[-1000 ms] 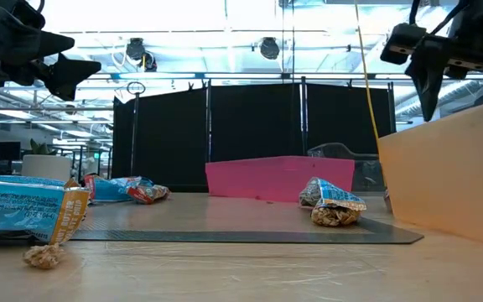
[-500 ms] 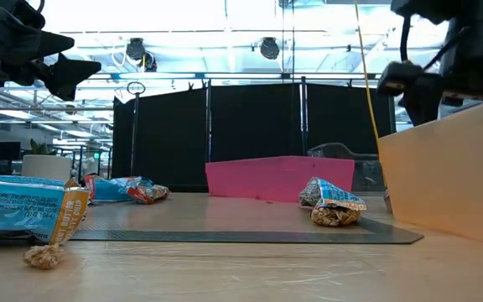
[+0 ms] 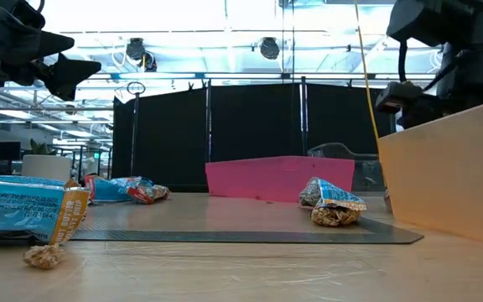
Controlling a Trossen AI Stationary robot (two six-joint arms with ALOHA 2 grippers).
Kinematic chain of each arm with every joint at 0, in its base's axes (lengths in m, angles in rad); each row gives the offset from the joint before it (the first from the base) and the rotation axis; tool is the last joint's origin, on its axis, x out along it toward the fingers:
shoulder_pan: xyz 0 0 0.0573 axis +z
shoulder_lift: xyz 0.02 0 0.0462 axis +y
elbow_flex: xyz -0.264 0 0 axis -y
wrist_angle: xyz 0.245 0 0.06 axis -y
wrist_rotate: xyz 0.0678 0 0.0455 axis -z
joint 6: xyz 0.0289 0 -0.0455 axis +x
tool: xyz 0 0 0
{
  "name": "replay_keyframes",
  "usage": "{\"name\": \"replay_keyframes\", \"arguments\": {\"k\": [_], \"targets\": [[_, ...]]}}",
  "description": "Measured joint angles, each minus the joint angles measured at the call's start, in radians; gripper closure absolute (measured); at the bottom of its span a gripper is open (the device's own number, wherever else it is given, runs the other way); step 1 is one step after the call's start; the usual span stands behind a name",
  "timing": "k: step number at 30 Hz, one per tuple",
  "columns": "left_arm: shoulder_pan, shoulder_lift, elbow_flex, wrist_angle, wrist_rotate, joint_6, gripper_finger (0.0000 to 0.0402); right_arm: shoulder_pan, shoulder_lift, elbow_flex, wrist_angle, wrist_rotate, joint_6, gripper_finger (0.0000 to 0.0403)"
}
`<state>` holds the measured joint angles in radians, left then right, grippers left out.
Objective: Pick and place Granola Bars by type
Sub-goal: Put the yellow granola bar into the transparent bin
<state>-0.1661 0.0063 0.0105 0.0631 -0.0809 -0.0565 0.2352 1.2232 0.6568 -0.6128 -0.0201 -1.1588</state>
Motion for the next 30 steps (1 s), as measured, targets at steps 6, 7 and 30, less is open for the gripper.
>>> {"name": "replay_keyframes", "arguments": {"k": [6, 7, 30], "targets": [[0.000, 0.000, 0.000, 0.000, 0.000, 0.000, 0.0123, 0.000, 0.009, -0.017, 0.029, -0.013, -0.008, 0.0151], [0.000, 0.000, 0.000, 0.000, 0.000, 0.000, 0.0124, 0.000, 0.014, -0.020, 0.035, -0.013, -0.008, 0.0151], [0.000, 0.000, 0.000, 0.000, 0.000, 0.000, 0.0118, -0.024, 0.113, -0.037, 0.149, -0.038, -0.013, 0.0184]]}}
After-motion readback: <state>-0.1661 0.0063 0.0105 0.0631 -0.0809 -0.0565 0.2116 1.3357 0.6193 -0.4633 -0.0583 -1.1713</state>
